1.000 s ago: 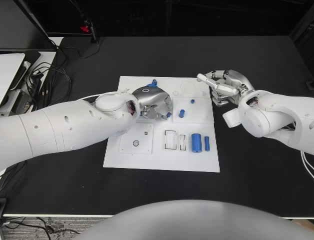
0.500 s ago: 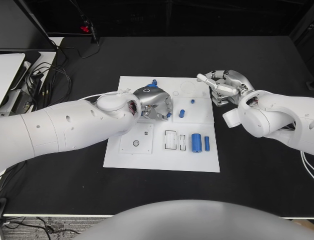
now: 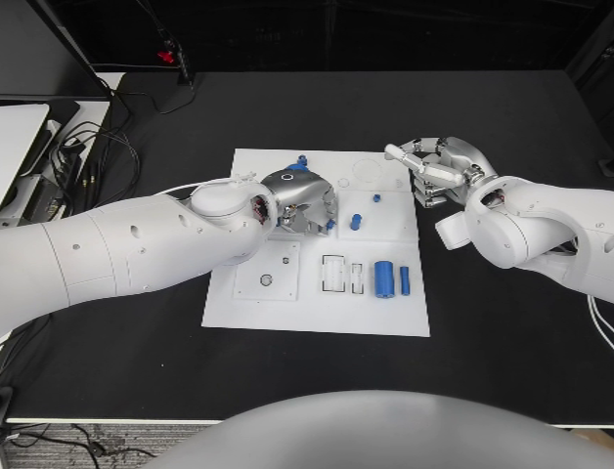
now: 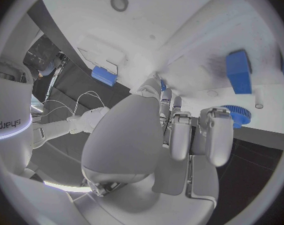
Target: Assemble the parts on the task board
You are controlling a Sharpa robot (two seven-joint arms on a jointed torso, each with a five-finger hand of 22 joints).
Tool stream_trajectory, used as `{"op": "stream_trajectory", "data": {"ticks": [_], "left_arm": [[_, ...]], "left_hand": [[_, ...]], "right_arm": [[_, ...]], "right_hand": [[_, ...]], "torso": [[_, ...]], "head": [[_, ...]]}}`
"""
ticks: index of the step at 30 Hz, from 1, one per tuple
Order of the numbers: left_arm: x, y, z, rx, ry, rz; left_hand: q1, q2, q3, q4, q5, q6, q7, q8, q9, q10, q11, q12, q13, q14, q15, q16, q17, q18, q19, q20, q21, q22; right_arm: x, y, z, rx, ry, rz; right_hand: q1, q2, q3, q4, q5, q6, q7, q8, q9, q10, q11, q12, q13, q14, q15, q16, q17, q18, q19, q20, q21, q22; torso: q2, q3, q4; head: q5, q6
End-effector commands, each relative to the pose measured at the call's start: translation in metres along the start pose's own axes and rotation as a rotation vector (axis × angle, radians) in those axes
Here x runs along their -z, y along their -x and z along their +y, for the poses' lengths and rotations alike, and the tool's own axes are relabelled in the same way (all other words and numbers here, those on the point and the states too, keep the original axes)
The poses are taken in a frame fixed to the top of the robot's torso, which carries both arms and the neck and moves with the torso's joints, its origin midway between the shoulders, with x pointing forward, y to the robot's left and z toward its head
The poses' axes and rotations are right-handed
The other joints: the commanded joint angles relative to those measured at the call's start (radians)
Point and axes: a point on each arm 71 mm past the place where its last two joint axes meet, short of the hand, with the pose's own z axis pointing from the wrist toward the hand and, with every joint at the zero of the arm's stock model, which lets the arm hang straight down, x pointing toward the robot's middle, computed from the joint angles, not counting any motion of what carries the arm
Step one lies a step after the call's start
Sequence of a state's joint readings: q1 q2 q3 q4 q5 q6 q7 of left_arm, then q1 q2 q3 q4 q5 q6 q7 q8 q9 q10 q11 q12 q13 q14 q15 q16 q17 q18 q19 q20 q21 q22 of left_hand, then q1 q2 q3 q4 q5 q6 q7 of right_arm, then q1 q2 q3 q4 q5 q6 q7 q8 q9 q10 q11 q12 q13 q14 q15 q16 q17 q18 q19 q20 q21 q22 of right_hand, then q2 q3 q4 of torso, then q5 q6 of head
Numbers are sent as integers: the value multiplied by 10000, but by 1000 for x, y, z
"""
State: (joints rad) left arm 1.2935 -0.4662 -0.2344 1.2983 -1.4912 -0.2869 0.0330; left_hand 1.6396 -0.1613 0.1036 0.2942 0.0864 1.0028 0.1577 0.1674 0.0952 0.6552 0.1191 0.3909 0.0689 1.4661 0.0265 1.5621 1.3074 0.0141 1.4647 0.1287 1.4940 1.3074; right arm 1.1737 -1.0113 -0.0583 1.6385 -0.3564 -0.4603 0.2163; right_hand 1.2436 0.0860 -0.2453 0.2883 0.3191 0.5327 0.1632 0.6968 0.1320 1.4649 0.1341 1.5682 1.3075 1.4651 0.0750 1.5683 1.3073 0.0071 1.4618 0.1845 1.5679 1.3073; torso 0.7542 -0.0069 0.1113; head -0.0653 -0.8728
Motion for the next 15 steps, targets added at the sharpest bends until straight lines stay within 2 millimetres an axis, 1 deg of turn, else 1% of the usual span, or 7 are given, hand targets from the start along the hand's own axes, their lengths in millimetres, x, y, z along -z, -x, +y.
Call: {"op": "stream_trajectory", "data": {"ticks": [1, 10, 15], "left_arm": [[-1, -2, 0, 16, 118, 181], [-1, -4, 1, 560, 329, 335], [-1, -5, 2, 803, 456, 455]], "left_hand": [[-16, 68, 72, -8, 28, 89, -4, 29, 13, -54, 1, 59, 7, 924, 97, -43, 2303, 101, 386, 80, -11, 2298], [107, 252, 269, -21, 2, 222, -11, 18, 20, 18, 11, 235, 20, 947, 179, -17, 2365, 95, 407, 157, 6, 2310], [191, 410, 420, -41, 18, 420, -26, 54, 45, 83, 10, 354, 20, 964, 200, 2, 2411, 91, 421, 197, 19, 2320]], "right_arm": [[0, -1, 1, -1, 71, 86], [0, -2, 1, -3, 46, 101], [0, -2, 1, -6, 34, 113]], "right_hand": [[14, 46, -28, -2, 65, -19, 462, 52, -12, 1059, 30, 26, 2633, 1057, 36, 25, 2635, -71, 1090, 37, 29, 2635], [14, 46, -28, -2, 65, -19, 462, 52, -12, 1059, 30, 26, 2633, 1057, 36, 25, 2635, -71, 1090, 37, 29, 2635], [29, 52, -34, 4, 76, -15, 460, 64, -22, 1059, 28, 26, 2633, 1057, 34, 25, 2635, -71, 1090, 36, 29, 2635]], "torso": [[4, -3, 0], [0, 1, -6], [5, 3, 5]], "head": [[-4, 2], [-13, 2], [-26, 2]]}}
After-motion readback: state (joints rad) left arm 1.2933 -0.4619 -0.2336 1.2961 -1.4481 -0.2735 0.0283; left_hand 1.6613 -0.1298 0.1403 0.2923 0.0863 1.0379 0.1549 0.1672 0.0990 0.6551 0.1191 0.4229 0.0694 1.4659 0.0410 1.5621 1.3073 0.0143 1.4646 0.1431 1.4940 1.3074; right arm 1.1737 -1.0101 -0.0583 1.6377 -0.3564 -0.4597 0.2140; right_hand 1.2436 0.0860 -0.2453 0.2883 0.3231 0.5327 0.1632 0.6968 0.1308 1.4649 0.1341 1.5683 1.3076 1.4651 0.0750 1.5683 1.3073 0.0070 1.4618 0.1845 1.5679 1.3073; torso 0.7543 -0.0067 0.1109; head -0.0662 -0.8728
